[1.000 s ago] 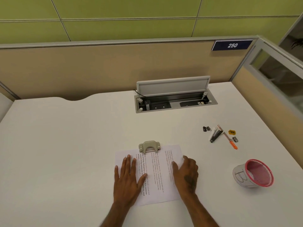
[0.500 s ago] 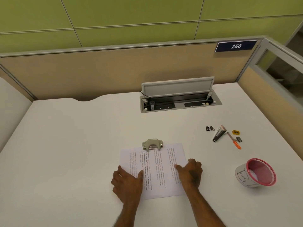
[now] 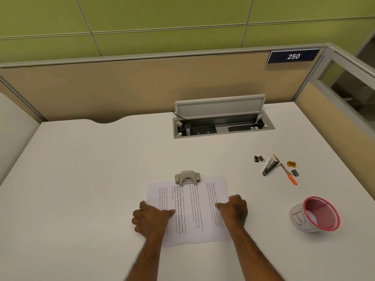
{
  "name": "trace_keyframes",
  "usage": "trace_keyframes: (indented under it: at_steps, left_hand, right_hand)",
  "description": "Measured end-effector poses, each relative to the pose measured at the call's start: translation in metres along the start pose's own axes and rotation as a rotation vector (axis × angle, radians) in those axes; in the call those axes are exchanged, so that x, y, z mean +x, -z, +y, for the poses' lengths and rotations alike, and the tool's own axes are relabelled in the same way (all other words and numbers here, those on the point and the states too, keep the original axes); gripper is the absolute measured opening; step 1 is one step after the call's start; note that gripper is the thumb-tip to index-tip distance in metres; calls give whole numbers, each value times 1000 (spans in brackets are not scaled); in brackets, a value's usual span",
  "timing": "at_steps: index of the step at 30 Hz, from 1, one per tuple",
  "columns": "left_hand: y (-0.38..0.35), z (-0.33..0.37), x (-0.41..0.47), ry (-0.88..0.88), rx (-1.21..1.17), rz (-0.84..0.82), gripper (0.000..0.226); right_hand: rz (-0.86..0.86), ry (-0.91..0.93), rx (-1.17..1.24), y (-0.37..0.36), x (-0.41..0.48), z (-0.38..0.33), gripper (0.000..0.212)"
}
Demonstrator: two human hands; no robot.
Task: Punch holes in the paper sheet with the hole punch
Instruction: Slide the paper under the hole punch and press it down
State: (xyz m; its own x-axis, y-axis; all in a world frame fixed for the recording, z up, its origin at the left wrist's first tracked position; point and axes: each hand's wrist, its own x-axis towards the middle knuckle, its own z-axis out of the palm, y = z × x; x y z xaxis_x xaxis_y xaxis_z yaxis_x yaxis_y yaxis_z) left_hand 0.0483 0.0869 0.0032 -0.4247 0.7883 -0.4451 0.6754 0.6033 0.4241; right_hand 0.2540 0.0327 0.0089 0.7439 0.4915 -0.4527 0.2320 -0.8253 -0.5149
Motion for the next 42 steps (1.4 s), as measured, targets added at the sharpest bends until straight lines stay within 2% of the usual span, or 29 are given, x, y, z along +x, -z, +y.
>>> trace_keyframes:
  at_steps: [4, 8, 12, 19, 21, 24, 26, 29, 33, 37, 42]
  left_hand:
    - [2, 1, 5, 34, -10, -22, 100]
    - [5, 4, 11, 55, 5, -42, 97]
    - [3, 3, 11, 13, 7, -22, 94]
    - [5, 0, 10, -60, 47, -33, 99]
    - [7, 0, 11, -77, 79, -32, 88]
    - [10, -3, 16, -81, -5, -51, 62]
    - [13, -6, 20, -99, -72, -69, 47]
    - [17, -10, 21, -144, -124, -76, 36]
    - [21, -13, 19, -146, -173, -103, 33]
    - [24, -19, 19, -147, -234, -117, 36]
    - [29, -40, 13, -159, -294, -163, 34]
  right_hand:
    - [-53, 6, -4, 0, 2, -2, 41]
    - [-67, 3, 2, 0, 3, -2, 38]
    - [-72, 4, -3, 1, 2, -4, 31]
    - [-113, -2, 52, 3, 9, -1, 42]
    - [-116, 17, 110, 3, 12, 2, 35]
    - [-126, 13, 206, 4, 17, 7, 16]
    - [-122, 5, 240, 5, 20, 12, 24]
    - [-123, -23, 274, 8, 22, 16, 10]
    - [-142, -17, 273, 9, 22, 19, 8]
    - [-182, -39, 297, 8, 23, 25, 19]
    - [-265, -44, 365, 10, 15, 39, 8]
